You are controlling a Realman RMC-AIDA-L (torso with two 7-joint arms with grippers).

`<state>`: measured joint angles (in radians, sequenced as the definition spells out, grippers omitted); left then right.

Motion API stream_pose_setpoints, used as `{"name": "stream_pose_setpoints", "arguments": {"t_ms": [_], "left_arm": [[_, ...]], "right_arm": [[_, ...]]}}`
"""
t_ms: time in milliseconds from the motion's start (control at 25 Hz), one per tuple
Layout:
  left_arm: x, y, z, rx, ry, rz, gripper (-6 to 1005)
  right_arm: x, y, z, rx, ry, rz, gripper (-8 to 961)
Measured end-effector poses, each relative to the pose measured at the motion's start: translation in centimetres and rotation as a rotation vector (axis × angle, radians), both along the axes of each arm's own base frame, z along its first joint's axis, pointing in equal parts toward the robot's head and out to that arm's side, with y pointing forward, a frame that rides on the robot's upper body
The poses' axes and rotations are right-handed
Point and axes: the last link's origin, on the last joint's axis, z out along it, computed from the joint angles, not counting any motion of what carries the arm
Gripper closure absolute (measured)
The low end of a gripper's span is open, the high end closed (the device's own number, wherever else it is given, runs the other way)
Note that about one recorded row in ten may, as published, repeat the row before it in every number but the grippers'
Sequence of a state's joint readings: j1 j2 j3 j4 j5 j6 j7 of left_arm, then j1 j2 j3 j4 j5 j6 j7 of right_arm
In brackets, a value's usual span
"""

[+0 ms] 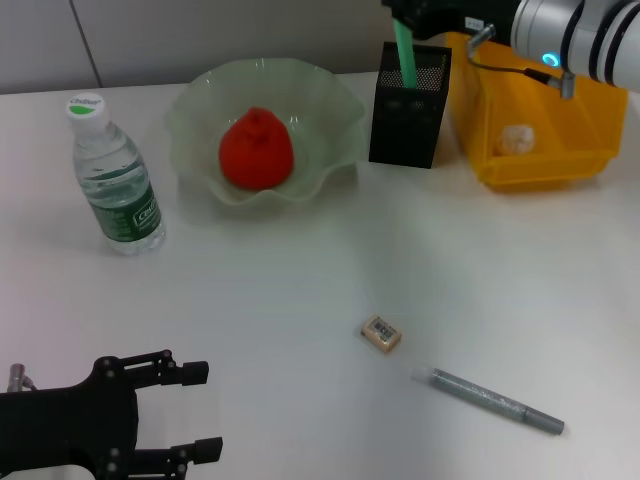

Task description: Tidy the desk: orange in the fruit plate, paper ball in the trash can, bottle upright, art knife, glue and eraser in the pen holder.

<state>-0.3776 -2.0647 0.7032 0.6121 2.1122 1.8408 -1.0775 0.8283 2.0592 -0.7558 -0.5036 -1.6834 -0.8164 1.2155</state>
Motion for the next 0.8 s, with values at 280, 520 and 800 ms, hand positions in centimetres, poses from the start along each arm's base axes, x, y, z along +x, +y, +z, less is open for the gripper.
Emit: {"name": "stream_pose_setpoints", "arguments": {"t_ms": [280, 520, 800], "left_arm": [[0.0, 0.0, 0.0, -0.001, -0.001, 0.003, 218], [0.0, -0.1, 0.1, -0.004, -0.006, 0.004, 218], [0.2, 0.1, 0.1, -0.01, -0.005, -0.004, 218]], "right_arm": [[0.1, -0.2, 0.3, 0.018, 0.02, -0.019, 517], [-0.8, -1.7, 1.0, -0.118, 0.057, -0.05, 400], [-4.5, -5.0, 0.4, -0.439, -0.181, -0.179, 330]]}}
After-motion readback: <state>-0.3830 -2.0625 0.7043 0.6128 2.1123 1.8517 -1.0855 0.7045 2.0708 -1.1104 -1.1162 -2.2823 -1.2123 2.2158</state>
